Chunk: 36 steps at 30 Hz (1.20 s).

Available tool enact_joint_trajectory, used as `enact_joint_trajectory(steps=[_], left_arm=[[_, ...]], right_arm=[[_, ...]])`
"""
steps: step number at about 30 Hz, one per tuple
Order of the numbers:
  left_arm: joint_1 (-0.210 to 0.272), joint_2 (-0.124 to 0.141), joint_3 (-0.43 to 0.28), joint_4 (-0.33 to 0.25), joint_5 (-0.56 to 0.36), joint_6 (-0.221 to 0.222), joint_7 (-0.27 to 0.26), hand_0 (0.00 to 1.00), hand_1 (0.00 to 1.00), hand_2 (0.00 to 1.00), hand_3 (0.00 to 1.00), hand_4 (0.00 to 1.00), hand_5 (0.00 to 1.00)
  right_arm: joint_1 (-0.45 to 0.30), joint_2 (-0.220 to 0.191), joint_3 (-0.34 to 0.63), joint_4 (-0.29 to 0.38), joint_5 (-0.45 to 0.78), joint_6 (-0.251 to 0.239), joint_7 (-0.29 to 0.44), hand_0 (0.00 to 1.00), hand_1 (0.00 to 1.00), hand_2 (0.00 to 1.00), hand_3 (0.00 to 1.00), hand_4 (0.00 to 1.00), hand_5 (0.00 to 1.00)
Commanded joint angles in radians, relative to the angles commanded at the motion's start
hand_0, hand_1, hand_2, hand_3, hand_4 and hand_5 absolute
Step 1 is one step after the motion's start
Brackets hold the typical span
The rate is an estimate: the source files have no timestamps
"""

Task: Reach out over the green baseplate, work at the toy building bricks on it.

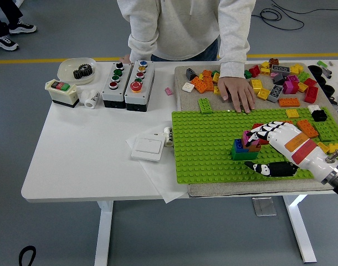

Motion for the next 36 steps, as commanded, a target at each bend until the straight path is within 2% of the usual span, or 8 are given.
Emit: enact_joint_trajectory(steps=[23, 36], left_arm=[[0.007, -0.001, -0.004, -0.001, 0.009, -0.004, -0.001, 0.746, 0.743, 0.705, 0.596, 0.665, 0.604], [0.007, 0.0, -0.005, -0.001, 0.013, -0.006, -0.001, 0.746, 0.741, 0.705, 0.596, 0.666, 0.604]], right_arm=[[-0.001, 0.003, -0.02, -0.016, 0.001, 0.003, -0.006, 0.668, 0.655, 0.701, 0.561, 0.805, 0.54], [-0.008, -0.003, 0.011, 0.013, 0.018, -0.006, 0.002, 0.668, 0.654, 0.701, 0.561, 0.806, 0.539]])
